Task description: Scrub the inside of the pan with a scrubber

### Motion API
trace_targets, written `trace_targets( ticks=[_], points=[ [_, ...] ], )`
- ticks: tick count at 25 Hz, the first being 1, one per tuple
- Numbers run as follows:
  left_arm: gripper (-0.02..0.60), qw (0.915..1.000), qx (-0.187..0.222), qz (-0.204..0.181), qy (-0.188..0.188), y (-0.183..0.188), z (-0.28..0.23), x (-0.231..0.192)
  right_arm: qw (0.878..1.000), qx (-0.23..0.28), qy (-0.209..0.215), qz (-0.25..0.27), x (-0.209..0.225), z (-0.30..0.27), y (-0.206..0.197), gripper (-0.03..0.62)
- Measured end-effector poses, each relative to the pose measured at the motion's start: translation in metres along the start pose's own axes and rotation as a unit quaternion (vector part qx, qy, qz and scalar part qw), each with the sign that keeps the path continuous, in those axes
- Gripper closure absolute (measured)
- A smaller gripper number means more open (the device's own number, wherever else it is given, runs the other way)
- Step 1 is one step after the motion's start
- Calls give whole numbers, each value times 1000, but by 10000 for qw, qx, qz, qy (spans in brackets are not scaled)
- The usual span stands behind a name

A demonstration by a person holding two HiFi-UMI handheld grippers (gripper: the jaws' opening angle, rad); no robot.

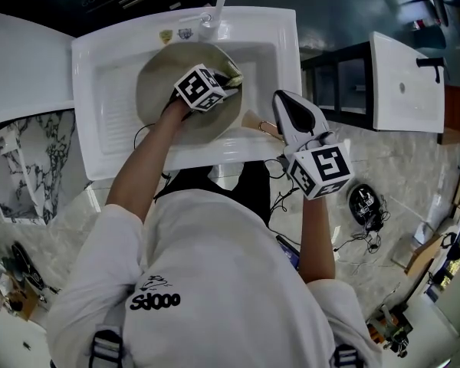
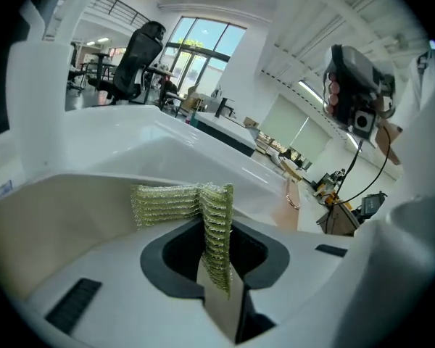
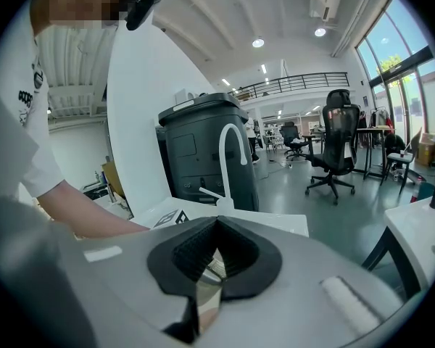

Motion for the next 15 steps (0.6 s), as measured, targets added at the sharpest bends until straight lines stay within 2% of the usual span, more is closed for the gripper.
trace_targets(
  ticks=[3, 6, 10, 15],
  points=[
    [508, 9984, -350, 14, -437, -7, -3, 8, 10000, -4, -12, 16, -2, 2, -1, 586],
    [508, 9919, -741, -48, -1027, -16, -5, 21, 10000, -8, -23, 28, -4, 4, -2, 586],
    [508, 9745, -1352, -264, -1772, -30, -4, 41, 10000, 8, -6, 46, -8, 5, -2, 586],
    [508, 9528, -1938, -267, -2320, -49, 6, 51, 10000, 10, 31, 54, -13, 5, -6, 586]
  ],
)
Point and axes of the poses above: the fingertips, and each gripper's own axes: z backward along the fingers, x to its right, y out of its top, the point moved 9 cm from there along z, backward along the fingers, and after that the axes turned 1 degree about z, right-handed, at the moved point
